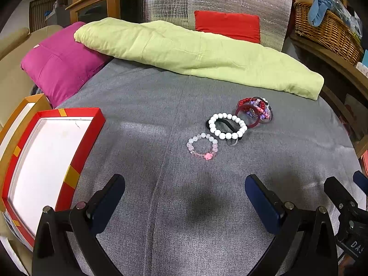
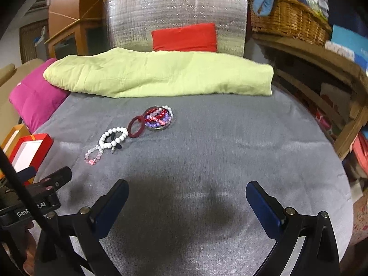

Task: Organize jewelry

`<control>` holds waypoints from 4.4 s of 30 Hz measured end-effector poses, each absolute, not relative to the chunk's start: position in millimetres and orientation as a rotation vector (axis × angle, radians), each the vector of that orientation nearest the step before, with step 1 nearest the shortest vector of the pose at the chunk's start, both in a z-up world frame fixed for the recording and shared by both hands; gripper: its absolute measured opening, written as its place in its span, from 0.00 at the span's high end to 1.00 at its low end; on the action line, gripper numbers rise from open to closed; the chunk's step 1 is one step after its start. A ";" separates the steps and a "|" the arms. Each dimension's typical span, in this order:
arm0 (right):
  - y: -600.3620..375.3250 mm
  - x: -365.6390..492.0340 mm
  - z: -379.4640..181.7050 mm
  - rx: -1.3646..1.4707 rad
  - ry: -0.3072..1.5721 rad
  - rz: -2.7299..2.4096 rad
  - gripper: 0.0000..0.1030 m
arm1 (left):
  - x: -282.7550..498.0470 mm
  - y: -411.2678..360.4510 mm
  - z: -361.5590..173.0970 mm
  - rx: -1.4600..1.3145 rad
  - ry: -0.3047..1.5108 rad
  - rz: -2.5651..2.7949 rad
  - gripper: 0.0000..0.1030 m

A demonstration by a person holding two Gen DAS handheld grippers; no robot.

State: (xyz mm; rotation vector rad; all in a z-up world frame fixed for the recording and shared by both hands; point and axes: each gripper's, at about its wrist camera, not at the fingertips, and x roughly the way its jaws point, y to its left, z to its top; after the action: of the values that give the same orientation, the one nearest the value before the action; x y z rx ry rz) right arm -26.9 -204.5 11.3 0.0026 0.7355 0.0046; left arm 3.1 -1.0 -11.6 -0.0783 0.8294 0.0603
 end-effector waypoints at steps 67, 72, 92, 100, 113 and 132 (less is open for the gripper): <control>-156.4 141.0 -46.5 0.605 1.133 0.327 0.90 | 30.2 50.6 -28.0 -0.268 0.870 0.006 0.00; -179.9 107.9 -19.2 0.600 1.026 0.366 0.90 | 31.1 46.4 -30.8 -0.257 0.876 -0.001 0.00; -231.1 52.2 -36.7 0.648 0.984 0.436 0.90 | 101.9 17.0 -55.1 -0.247 1.067 0.056 0.45; -230.9 51.0 -34.4 0.659 0.971 0.451 0.90 | 90.1 20.9 -43.7 -0.152 1.061 0.105 0.93; -232.7 44.5 -28.7 0.657 0.946 0.461 0.90 | 21.9 50.6 9.5 -0.218 0.909 0.041 0.93; -215.1 33.5 -13.1 0.578 0.912 0.523 0.90 | -47.7 96.7 23.7 -0.272 0.827 0.091 0.93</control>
State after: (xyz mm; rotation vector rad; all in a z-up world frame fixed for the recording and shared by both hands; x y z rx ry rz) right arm 33.5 -215.1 -13.1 0.5783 0.9117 0.5233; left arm -47.7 96.7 23.7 -0.2717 0.8267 0.0914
